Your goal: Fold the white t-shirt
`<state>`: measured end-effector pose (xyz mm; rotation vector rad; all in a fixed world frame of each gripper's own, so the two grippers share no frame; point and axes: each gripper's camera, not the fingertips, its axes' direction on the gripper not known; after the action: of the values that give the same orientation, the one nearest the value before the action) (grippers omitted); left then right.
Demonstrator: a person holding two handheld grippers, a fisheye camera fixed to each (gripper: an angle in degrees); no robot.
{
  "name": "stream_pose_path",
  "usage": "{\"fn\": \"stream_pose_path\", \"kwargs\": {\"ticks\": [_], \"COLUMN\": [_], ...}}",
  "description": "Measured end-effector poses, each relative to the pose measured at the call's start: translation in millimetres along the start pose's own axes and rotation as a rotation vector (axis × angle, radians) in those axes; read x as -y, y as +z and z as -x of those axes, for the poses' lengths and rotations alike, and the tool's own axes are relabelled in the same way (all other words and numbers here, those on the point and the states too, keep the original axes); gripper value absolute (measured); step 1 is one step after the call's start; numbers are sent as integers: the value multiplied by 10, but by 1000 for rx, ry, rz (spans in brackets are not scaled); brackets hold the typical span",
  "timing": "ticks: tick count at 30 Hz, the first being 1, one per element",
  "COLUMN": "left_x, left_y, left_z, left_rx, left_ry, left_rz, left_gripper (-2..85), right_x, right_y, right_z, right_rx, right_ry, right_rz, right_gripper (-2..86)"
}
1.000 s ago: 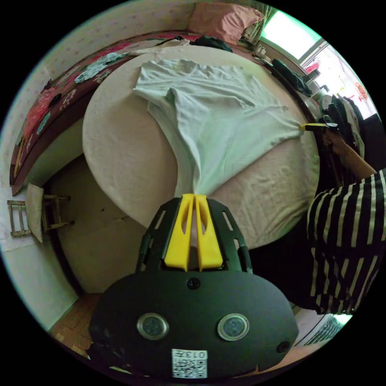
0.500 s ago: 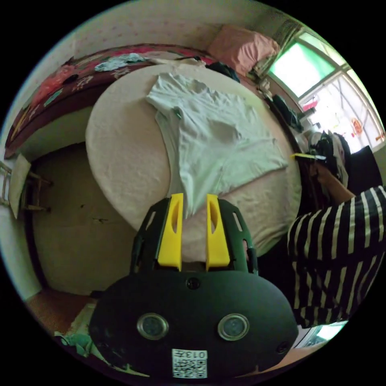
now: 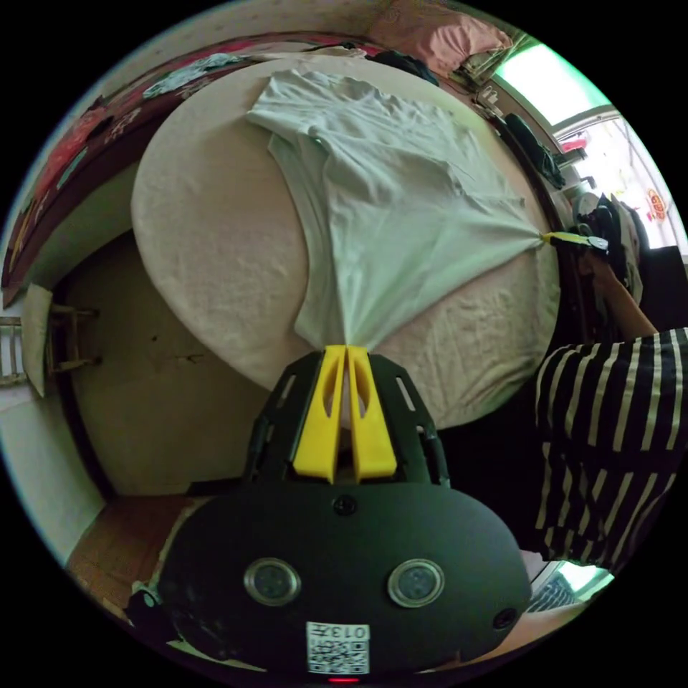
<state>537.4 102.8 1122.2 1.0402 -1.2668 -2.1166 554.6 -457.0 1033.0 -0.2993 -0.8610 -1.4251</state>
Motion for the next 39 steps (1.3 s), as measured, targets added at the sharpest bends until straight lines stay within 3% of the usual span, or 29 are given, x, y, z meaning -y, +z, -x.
{"fn": "stream_pose_path", "kwargs": {"ticks": [5,10,15,19,24,27,32,39], "left_x": [3,-126,368,856,1182,1255,1169,781], "left_y": [135,-255,-174,164,465,438,342,302], "left_z": [86,64,-387,-927,-1167,-1053,-1038,-1453], "left_rx": [-49,157,13,64,149,105,125,201], "left_ry": [-54,-132,95,296,370,294,239,252], "left_rz": [15,-165,-191,-134,-65,-109,-137,-220], "left_gripper": [-2,-3,-2,-2,-2,-2,-2,-2], "right_x": [34,23,364,691,1097,1194,1127,674], "right_y": [121,-237,-174,-26,98,-50,-230,-279], "right_z": [91,320,640,730,819,799,670,1327], "right_rx": [20,-138,-198,-212,-227,-277,-99,-20], "right_ry": [-1,-6,-69,-73,-75,15,144,-46], "right_rz": [39,-119,-148,-123,-36,-124,-165,-213], "right_gripper": [13,18,35,44,11,6,2,0]}}
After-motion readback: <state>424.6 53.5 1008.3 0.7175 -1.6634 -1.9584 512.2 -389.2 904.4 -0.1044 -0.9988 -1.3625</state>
